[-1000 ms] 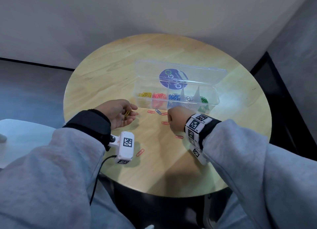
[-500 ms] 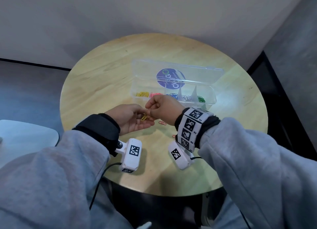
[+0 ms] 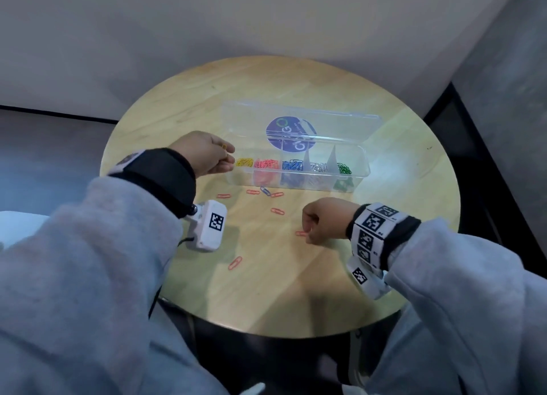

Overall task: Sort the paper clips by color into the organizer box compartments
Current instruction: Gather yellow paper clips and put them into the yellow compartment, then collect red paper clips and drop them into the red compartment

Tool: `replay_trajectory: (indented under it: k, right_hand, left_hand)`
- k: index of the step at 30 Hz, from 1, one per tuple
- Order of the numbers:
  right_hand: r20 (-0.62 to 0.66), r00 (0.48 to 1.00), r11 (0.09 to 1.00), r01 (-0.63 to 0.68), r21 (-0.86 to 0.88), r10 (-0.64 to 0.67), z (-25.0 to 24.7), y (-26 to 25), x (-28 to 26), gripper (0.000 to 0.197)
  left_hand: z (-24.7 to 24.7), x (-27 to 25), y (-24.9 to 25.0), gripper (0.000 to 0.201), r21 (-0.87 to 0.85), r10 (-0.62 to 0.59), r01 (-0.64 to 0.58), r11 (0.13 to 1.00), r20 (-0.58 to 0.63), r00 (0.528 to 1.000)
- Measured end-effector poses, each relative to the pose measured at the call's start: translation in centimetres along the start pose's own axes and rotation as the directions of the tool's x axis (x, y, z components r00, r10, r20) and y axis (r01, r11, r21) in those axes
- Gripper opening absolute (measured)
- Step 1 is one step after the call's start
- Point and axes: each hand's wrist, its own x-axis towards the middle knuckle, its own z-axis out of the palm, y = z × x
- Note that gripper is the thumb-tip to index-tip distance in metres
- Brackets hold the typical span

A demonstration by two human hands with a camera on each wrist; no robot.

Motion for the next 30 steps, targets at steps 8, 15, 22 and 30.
replay_trajectory:
  k: [8,15,22,30]
  right_hand:
    - [0.014,0.997,0.996,0.080,-0.045,-0.079,-0.2,-1.0,0.8,0.007]
    - [0.006,0.998,0.995,0.068,-0.072,-0.068,0.0,-1.2,0.9,0.013]
    - [-0.076,0.996,0.981,0.066,0.182,-0.053,-0.4,-1.5,1.1,0.015]
    - [0.003,1.000,0.795,-0.021,0.606,0.024,-1.2,-1.3,1.7,0.026]
  left_hand:
    - [1.6,2.0,1.5,0.037,0.257,0.005,-0.001,0.966,-0.016,1.000]
    - [0.3,-0.7,1.8,0.015,0.283,0.185,-0.179,0.942,0.003,0.983]
    - [1.7,-4.5,-0.5,0.036,0.890,-0.231,-0.167,0.423,0.285,0.930]
    - [5.3,-5.7,-3.4,0.033,0.960,-0.364,-0.273,0.057,0.274,0.890]
